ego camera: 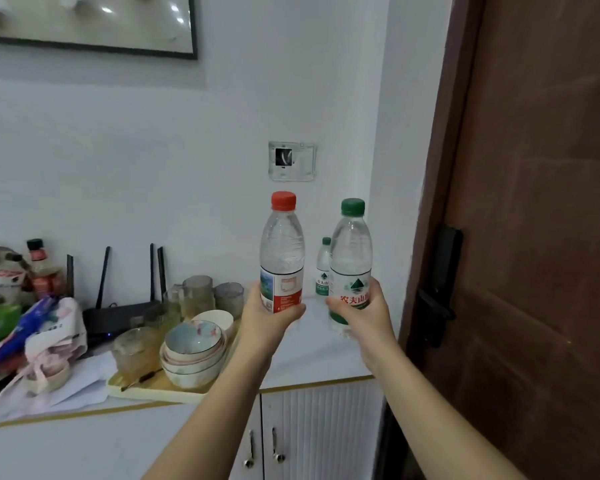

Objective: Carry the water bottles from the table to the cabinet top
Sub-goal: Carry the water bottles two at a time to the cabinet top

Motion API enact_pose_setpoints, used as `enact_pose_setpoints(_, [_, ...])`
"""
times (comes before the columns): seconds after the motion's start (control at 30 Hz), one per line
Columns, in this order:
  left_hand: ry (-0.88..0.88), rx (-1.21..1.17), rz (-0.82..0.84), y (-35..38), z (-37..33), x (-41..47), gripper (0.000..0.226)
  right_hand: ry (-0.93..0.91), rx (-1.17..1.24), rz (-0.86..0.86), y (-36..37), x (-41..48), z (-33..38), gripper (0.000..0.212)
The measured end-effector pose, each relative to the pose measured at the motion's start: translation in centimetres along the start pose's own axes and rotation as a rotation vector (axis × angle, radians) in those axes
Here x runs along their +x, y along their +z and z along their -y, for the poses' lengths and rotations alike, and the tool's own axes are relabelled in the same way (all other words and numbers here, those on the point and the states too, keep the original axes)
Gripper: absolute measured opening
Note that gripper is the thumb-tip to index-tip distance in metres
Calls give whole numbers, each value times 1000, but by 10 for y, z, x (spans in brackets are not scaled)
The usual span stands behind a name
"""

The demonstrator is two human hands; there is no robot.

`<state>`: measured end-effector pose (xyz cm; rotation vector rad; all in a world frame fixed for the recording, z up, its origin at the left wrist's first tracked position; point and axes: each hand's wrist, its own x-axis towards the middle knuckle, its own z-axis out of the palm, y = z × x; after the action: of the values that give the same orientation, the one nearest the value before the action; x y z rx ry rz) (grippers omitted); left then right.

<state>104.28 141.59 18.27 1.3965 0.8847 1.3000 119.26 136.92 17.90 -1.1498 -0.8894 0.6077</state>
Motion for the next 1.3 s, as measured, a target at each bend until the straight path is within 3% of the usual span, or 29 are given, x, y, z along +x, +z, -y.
enact_pose_setpoints(0.3, [-98, 104, 36, 31, 95, 110, 50, 110, -84, -19, 5, 103, -97, 59])
enact_pose_setpoints(0.83, [-285, 254, -146, 67, 237, 202, 45, 248, -245, 154, -1, 230, -249, 57])
enact_pose_setpoints(1.13, [-292, 272, -76, 62, 261, 230, 52, 221, -262, 196, 13, 258, -275, 61])
enact_pose_setpoints(1.3, [-294, 483, 50, 51, 267, 248, 59, 191, -414, 224, 6, 257, -283, 72])
